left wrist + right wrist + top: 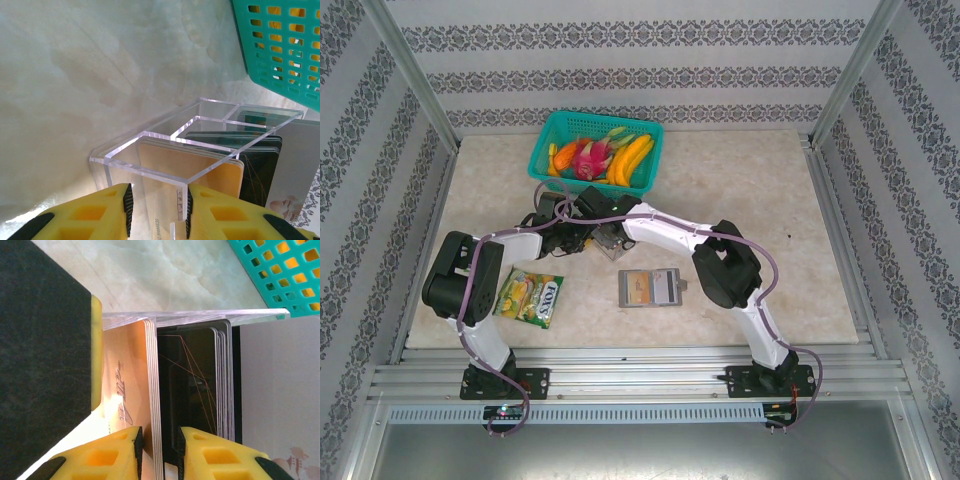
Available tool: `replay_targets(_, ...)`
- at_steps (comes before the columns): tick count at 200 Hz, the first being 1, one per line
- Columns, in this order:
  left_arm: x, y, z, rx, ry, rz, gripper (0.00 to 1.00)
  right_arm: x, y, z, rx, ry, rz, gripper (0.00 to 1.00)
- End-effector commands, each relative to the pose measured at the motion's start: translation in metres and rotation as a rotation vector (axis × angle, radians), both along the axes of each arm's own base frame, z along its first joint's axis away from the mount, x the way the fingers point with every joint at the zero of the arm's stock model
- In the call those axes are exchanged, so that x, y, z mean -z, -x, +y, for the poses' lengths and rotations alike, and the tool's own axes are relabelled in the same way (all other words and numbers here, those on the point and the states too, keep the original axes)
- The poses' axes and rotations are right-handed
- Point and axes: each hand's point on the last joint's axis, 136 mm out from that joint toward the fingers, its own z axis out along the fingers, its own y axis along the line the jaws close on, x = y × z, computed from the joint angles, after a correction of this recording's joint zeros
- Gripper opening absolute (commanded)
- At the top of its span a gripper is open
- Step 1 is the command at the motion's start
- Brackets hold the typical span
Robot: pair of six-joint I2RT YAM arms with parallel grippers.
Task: Put the credit cards into the card holder
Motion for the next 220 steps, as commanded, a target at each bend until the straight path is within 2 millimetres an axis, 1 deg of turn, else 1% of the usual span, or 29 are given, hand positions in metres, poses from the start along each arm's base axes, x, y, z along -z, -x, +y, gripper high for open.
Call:
replay_targets(1, 0.006, 0.007, 0.012, -0.029, -0.023, 0.026, 0.34, -0.023, -0.003, -0.008, 0.016, 0.018, -0.065, 0.25)
replay_targets(60, 0.005, 0.007, 0.012, -0.028, -0.024, 0.024, 0.34, -0.029, -0.003, -0.008, 0.026, 0.008, -0.071, 0.22)
replay_targets(71, 0.005, 0.008, 0.012, -0.026, -0.023, 0.024, 0.34, -0.030, -0.002, -0.008, 0.025, 0.007, -0.072, 0.19)
replay_targets(82, 0.005, 0.008, 0.012, -0.026, -0.025, 0.024, 0.34, -0.029, -0.002, -0.009, 0.025, 0.009, -0.071, 0.19)
replay_targets(96, 0.005, 0.008, 0.013, -0.029, -0.026, 0.021, 0.34, -0.030, -0.001, -0.009, 0.021, 0.004, -0.063, 0.11)
replay_targets(144, 0.002, 0.007, 0.012, -0.028, -0.024, 0.012, 0.34, -0.034, 0.002, -0.007, 0.027, -0.029, -0.051, 0.08)
replay_targets(156, 0.002, 0.007, 0.012, -0.027, -0.023, 0.013, 0.34, -0.035, 0.003, -0.005, 0.019, -0.049, -0.040, 0.03)
replay_targets(173, 0.000, 0.007, 0.012, -0.026, -0.022, 0.009, 0.34, -0.037, 0.005, -0.005, 0.028, -0.067, -0.026, 0.03)
replay_targets(193, -0.007, 0.005, 0.010, -0.017, -0.010, -0.019, 0.35, -0.046, 0.010, -0.004, 0.032, -0.112, -0.002, 0.00)
replay_targets(220, -0.031, 0.002, 0.007, 0.002, 0.002, -0.093, 0.40, -0.064, 0.019, -0.006, 0.054, -0.236, 0.052, 0.00)
